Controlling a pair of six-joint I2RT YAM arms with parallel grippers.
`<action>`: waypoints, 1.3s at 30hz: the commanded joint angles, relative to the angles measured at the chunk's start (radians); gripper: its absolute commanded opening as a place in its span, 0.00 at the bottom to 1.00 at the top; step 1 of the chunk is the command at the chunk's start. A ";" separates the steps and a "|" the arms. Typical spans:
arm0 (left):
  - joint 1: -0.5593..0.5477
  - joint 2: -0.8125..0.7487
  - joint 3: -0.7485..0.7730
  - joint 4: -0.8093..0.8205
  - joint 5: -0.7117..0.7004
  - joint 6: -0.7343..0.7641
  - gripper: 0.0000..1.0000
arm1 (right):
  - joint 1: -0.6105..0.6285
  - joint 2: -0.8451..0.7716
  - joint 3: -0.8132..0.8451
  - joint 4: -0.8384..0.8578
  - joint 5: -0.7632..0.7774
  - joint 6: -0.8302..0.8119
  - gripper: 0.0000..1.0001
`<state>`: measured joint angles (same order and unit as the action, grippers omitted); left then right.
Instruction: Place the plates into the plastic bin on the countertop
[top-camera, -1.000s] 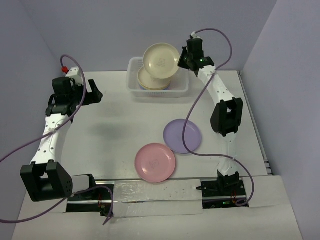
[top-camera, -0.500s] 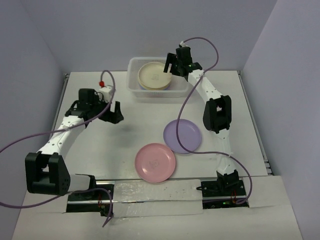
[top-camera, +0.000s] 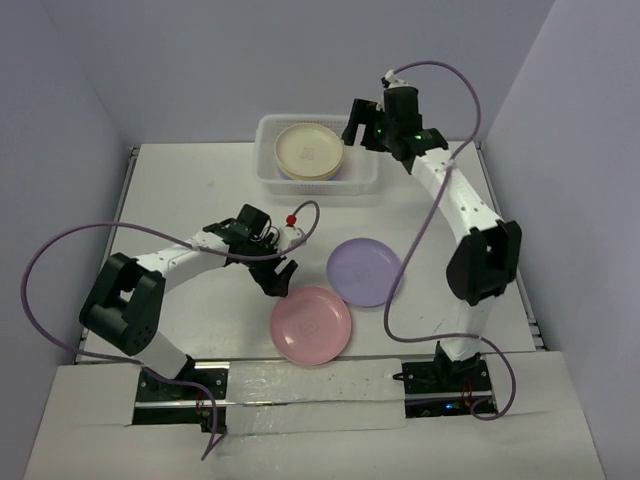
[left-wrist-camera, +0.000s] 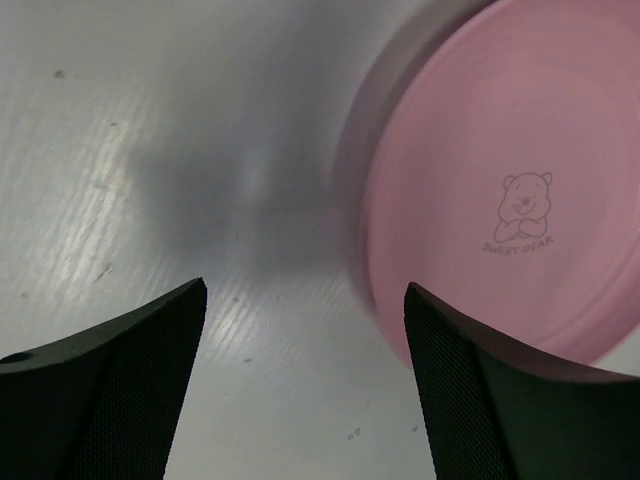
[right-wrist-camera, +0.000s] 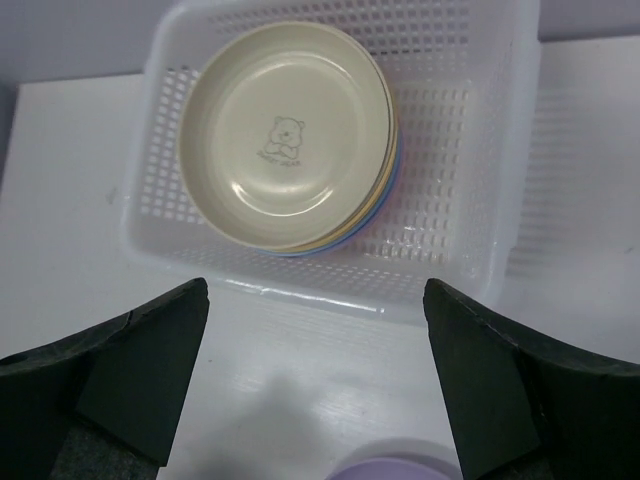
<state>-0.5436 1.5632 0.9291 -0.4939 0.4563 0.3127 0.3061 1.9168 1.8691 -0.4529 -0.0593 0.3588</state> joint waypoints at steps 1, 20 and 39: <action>-0.047 0.040 0.017 0.012 0.029 0.046 0.84 | -0.044 -0.154 -0.107 0.032 -0.022 -0.039 0.95; -0.148 -0.026 -0.008 -0.076 -0.072 0.090 0.00 | -0.180 -0.326 -0.401 0.046 -0.033 -0.077 0.95; 0.142 0.134 0.848 -0.149 -0.278 -0.370 0.00 | -0.179 -0.389 -0.697 0.074 0.020 -0.166 1.00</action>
<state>-0.4347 1.5348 1.5545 -0.7555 0.3371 0.2044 0.1265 1.6111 1.2135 -0.3995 -0.0873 0.2511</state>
